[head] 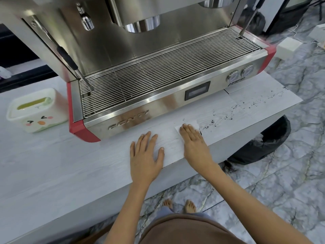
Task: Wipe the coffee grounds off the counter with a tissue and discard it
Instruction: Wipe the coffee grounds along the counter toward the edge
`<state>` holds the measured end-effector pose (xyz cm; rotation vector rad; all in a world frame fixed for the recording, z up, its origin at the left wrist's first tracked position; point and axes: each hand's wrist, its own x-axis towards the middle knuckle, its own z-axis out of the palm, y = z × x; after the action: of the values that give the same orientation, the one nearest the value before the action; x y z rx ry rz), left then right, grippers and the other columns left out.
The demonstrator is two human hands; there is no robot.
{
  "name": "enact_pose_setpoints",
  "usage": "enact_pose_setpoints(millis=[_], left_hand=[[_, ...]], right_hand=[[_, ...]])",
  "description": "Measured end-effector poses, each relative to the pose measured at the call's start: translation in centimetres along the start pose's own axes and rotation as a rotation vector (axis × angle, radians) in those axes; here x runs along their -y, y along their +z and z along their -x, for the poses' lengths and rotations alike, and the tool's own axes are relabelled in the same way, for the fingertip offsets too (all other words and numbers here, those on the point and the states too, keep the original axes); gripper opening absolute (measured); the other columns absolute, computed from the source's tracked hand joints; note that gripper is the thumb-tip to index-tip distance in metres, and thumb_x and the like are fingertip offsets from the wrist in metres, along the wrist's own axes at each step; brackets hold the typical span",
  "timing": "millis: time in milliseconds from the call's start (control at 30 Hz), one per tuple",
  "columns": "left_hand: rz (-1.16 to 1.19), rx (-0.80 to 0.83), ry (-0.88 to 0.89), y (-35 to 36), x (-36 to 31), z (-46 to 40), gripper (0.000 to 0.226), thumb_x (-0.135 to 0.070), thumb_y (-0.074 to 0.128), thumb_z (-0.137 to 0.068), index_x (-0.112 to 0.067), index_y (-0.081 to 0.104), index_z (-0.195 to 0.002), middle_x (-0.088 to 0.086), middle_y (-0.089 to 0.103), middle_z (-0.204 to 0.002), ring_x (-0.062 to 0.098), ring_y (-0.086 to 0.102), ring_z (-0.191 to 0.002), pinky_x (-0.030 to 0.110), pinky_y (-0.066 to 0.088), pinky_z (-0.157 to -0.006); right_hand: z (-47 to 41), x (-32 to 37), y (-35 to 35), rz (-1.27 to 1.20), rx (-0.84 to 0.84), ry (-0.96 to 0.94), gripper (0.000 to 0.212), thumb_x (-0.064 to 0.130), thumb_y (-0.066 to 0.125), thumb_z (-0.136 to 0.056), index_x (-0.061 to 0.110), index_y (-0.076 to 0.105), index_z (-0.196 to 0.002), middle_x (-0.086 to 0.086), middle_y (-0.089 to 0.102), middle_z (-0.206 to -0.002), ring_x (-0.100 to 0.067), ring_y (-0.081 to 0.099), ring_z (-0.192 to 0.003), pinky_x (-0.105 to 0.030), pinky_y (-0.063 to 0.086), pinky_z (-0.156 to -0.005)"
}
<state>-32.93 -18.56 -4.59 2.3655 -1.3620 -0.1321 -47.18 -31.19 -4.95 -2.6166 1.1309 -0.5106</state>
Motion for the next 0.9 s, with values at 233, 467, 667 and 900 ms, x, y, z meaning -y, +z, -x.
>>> enact_pose_setpoints(millis=[233,467,667,900], left_hand=[[0.032,0.0,0.012,0.0,0.3,0.0,0.055,-0.053,0.033,-0.098,-0.03,0.042,-0.147,-0.009,0.03,-0.16,0.011,0.018,-0.15,0.043,0.007,-0.124],[0.099,-0.026,-0.03,0.2,-0.2,-0.7,0.055,-0.05,0.037,-0.093,-0.025,0.051,-0.141,-0.003,0.039,-0.155,0.019,0.027,-0.146,0.049,0.012,-0.122],[0.137,-0.035,-0.061,0.6,-1.1,-1.8,0.053,-0.045,0.042,-0.093,-0.024,0.05,-0.14,-0.002,0.038,-0.154,0.018,0.026,-0.146,0.048,0.009,-0.122],[0.079,-0.062,-0.04,1.1,-1.2,-1.7,0.05,-0.044,0.044,-0.094,-0.024,0.051,-0.139,-0.001,0.041,-0.153,0.019,0.028,-0.146,0.05,0.012,-0.122]], right_hand=[[0.0,-1.3,-1.1,-0.14,-0.028,0.07,0.049,-0.016,0.046,-0.086,-0.002,0.048,-0.133,-0.02,0.048,-0.139,-0.033,0.041,-0.132,-0.045,0.03,-0.111],[0.7,0.8,-1.3,-0.166,-0.003,-0.051,0.044,-0.007,0.045,-0.09,-0.001,0.048,-0.134,-0.019,0.048,-0.139,-0.031,0.041,-0.132,-0.043,0.031,-0.111],[-1.1,2.9,0.1,-0.056,0.084,-0.015,0.056,0.009,0.022,-0.085,-0.003,0.047,-0.134,-0.02,0.048,-0.139,-0.031,0.041,-0.133,-0.047,0.03,-0.11],[-3.4,2.7,0.1,0.037,0.143,0.03,0.062,0.017,0.018,-0.084,-0.002,0.043,-0.137,-0.019,0.043,-0.144,-0.032,0.037,-0.135,-0.046,0.023,-0.111]])
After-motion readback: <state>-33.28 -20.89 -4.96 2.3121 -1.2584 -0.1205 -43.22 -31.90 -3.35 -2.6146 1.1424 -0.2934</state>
